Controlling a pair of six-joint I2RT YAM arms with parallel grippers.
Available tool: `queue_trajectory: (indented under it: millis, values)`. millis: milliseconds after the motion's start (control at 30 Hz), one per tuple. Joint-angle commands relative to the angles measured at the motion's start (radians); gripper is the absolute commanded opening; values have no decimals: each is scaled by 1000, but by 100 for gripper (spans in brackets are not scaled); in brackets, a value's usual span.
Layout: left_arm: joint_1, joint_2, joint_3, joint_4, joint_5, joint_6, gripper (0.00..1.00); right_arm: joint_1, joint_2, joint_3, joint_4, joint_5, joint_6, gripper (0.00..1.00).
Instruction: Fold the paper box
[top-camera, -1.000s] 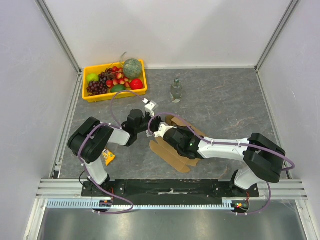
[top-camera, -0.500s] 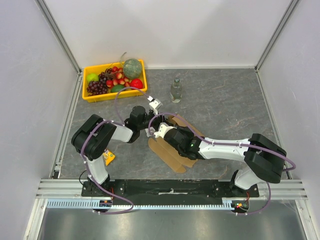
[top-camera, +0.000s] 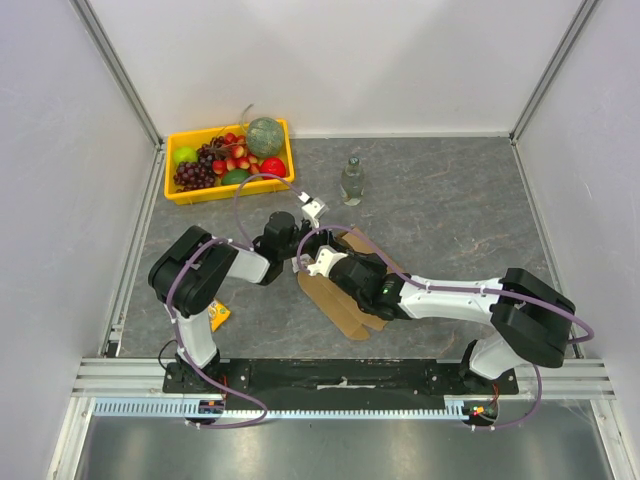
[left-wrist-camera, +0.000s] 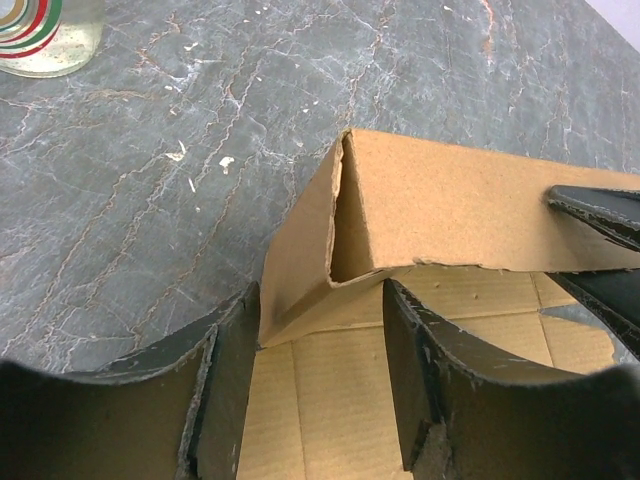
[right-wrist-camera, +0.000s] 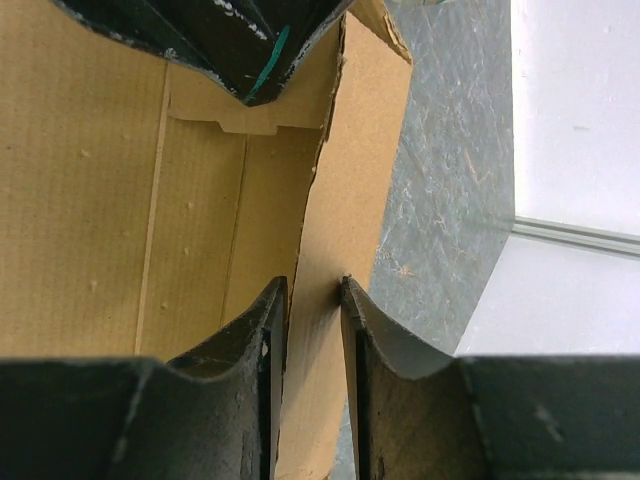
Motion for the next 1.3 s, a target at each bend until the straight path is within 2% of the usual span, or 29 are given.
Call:
queue_trajectory:
  millis: [0,367,733,1267]
  values:
    - [-15,15,33,69,-64,47,57,3,-2,-15,22,-105,41,34]
    - [-33,26,44,75,-101,38,33,-15,-10,-21,25,-191,58,34]
    - [-48,35,56,86,-136,16,22,-49,-17,-21,18,-286,75,34]
    - [-156,-6,47,15,-461,48,3,-104,5,14,-33,-497,118,34]
